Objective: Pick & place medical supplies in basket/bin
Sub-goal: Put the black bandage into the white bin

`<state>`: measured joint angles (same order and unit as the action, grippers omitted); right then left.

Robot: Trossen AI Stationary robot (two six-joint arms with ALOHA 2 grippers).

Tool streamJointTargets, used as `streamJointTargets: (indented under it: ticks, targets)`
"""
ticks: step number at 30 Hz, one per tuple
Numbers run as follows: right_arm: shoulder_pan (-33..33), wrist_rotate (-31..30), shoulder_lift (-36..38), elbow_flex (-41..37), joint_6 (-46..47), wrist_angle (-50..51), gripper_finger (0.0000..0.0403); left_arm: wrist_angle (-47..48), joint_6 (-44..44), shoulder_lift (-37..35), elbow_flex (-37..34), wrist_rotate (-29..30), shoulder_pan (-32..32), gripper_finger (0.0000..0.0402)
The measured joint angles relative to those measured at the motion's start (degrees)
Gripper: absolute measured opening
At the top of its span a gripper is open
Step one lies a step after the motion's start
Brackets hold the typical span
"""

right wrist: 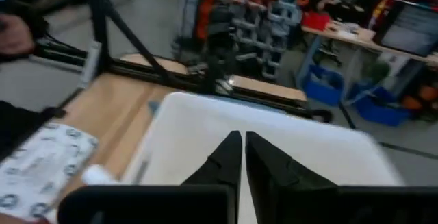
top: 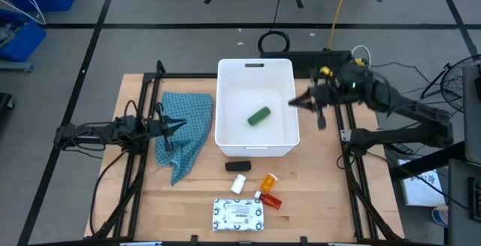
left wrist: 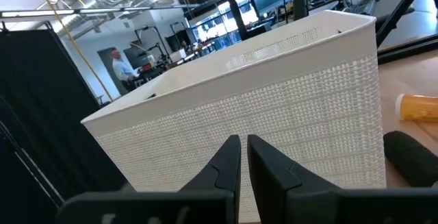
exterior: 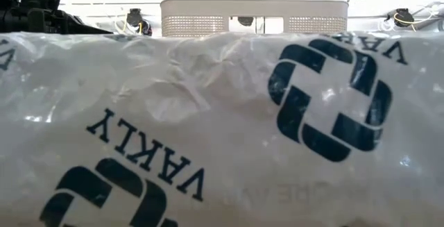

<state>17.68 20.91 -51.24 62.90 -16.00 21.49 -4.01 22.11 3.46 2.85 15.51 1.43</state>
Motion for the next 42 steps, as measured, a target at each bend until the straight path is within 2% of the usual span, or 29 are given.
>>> streamJointTargets:
  ticks: [5, 9, 12, 14, 18, 23, 26, 30, 36, 42]
  targets:
    - [-3.31, -2.06, 10.42, -19.13, 3.38, -9.07, 0.0002, -0.02, -1.87, 0.0, 0.0, 0.01, -0.01, 0.0033]
    - [-3.51, -5.43, 17.95, -34.17, 6.14, -25.39, 0.0001, -0.03, -2.22, 0.0, 0.0, 0.0, -0.02, 0.0033]
    - [-2.89, -6.23, 20.53, -42.94, 8.56, -38.06, 0.0001, 0.0, -2.34, 0.02, 0.0, 0.57, 0.0, 0.0033]
    - [-2.89, -6.15, 20.63, -47.3, 10.04, -45.56, 0.0, 0.01, -2.48, 0.02, 0.0, 3.52, 0.0, 0.0033]
    - [-2.91, -6.23, 20.45, -52.8, 11.17, -53.35, 0.0, 0.96, -5.76, 0.02, 0.0, 8.9, -0.02, 0.0033]
    - [-2.91, -6.03, 20.52, -54.25, 12.19, -54.97, 0.0, 0.49, -9.52, 3.28, 0.03, 5.66, 1.1, 0.0033]
    - [-2.89, -5.87, 20.46, -54.25, 12.06, -54.68, 0.0, -0.45, -10.77, 9.65, 1.65, 6.09, 3.36, 0.0033]
    - [-2.89, -5.72, 20.46, -54.25, 11.67, -54.66, 0.0, -0.52, -10.84, 22.32, 8.54, 8.64, 8.25, 0.0033]
    - [-2.89, -5.67, 20.46, -54.27, 10.72, -54.46, 0.0, 1.78, -7.01, 44.26, 25.26, 11.35, 18.74, 0.0033]
    - [-2.89, -5.63, 20.46, -54.28, 10.66, -54.33, 0.0, 14.79, -7.24, 65.65, 44.2, 15.26, 26.71, 0.0033]
